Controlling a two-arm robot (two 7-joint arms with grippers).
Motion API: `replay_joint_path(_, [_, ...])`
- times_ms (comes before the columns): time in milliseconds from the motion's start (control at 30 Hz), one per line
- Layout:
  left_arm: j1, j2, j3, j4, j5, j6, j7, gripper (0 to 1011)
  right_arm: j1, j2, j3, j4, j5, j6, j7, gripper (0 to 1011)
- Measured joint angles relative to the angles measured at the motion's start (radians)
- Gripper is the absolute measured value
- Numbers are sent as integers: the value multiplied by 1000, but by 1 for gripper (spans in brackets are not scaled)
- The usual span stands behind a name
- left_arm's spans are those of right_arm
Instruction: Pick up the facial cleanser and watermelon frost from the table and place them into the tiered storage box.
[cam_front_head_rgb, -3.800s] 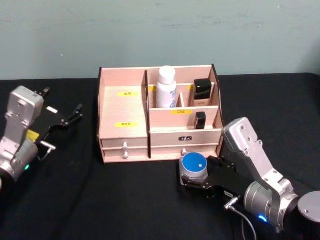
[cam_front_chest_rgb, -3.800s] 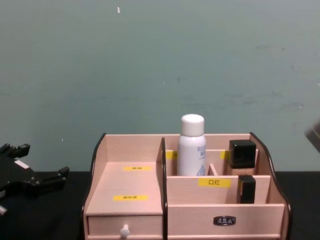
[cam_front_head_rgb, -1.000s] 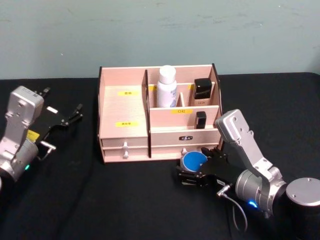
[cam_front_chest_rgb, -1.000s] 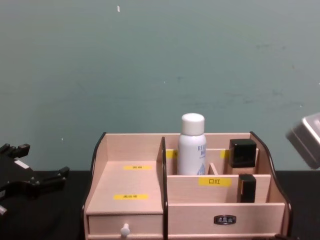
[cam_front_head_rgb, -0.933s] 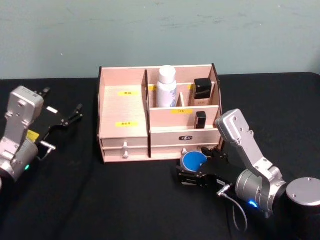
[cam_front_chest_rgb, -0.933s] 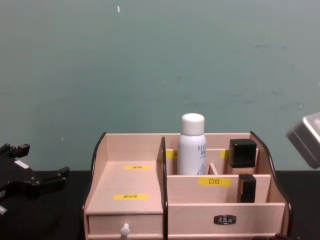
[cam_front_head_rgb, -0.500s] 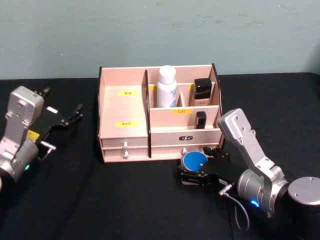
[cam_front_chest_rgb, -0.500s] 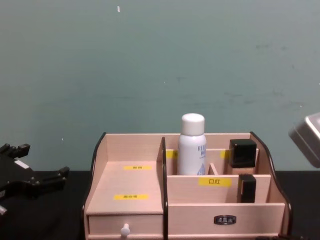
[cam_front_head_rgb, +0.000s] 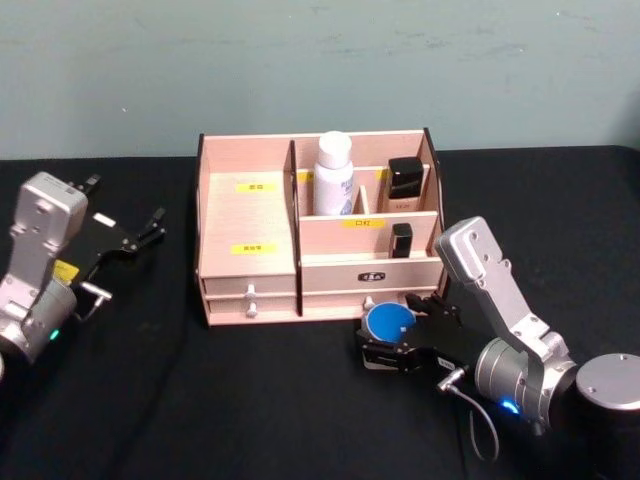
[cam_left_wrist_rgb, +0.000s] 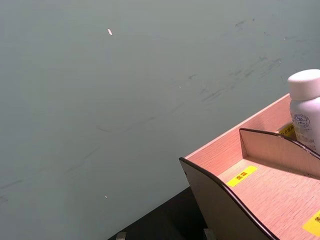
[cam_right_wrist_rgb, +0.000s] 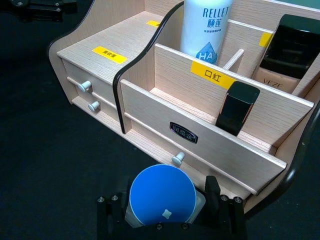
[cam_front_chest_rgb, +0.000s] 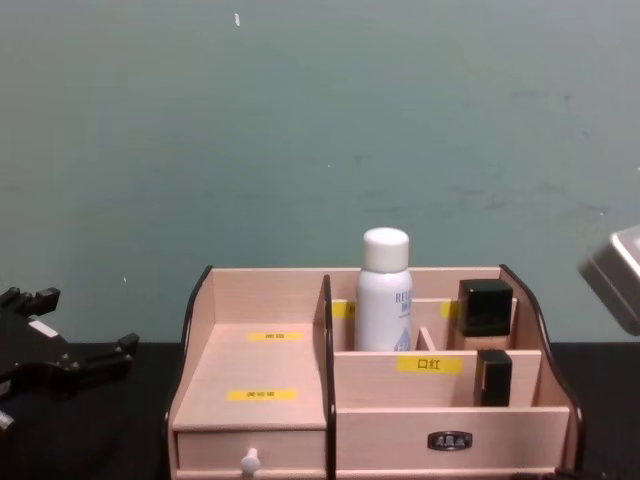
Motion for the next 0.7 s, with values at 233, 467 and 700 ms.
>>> replay_joint_path(233, [0,0,0,0,0,0,0,1001,0,0,0,0,0,-1,0,837])
replay_joint_path(467, [0,0,0,0,0,0,0,1001,0,0,0,0,0,-1,0,729])
replay_joint_path(700, [0,0,0,0,0,0,0,1001,0,0,0,0,0,-1,0,730])
